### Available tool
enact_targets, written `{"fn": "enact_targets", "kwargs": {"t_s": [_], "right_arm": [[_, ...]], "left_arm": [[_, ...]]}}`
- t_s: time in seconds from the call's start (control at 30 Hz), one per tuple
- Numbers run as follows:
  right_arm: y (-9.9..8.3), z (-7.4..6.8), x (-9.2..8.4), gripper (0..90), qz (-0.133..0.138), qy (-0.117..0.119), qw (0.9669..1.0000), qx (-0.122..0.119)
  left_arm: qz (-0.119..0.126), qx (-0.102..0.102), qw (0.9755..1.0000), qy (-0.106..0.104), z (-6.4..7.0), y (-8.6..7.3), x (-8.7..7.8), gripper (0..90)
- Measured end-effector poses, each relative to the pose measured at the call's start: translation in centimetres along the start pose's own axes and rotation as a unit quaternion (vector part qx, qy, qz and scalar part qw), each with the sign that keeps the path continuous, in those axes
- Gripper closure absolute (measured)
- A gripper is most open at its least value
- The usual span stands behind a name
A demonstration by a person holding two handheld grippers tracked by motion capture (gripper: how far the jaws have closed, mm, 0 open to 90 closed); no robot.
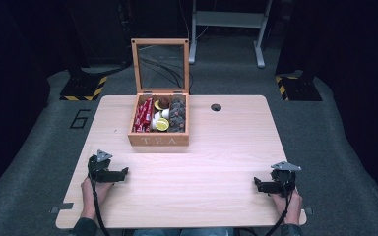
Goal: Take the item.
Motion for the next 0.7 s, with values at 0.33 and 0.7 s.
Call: {"fn": "enact_targets", "kwargs": {"t_s": [0.33,0.7], "right_arm": [[0.0,-0.1,0.0,0.5,0.002,0.001,1.0000,0.003],[0.1,-0.1,0.0,1.0,0.003,0.004,1.0000,0.001]], "left_arm": [[-0.002,-0.004,1.0000,0.003,0.0,0.0,0.0,0.0],[0.014,-0.004,0.9999,0.005,-0.1,1.0,-1.0,0.0]]}}
Point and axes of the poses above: each handheld gripper's, and its own axes: x roughly forward along the jaws, y roughly out of its top, z roughly to its right, the point moved 6 cm from there along x, roughly forward along the jaws, and after that the axes turned 11 degrees about x, right-handed, at the moved point
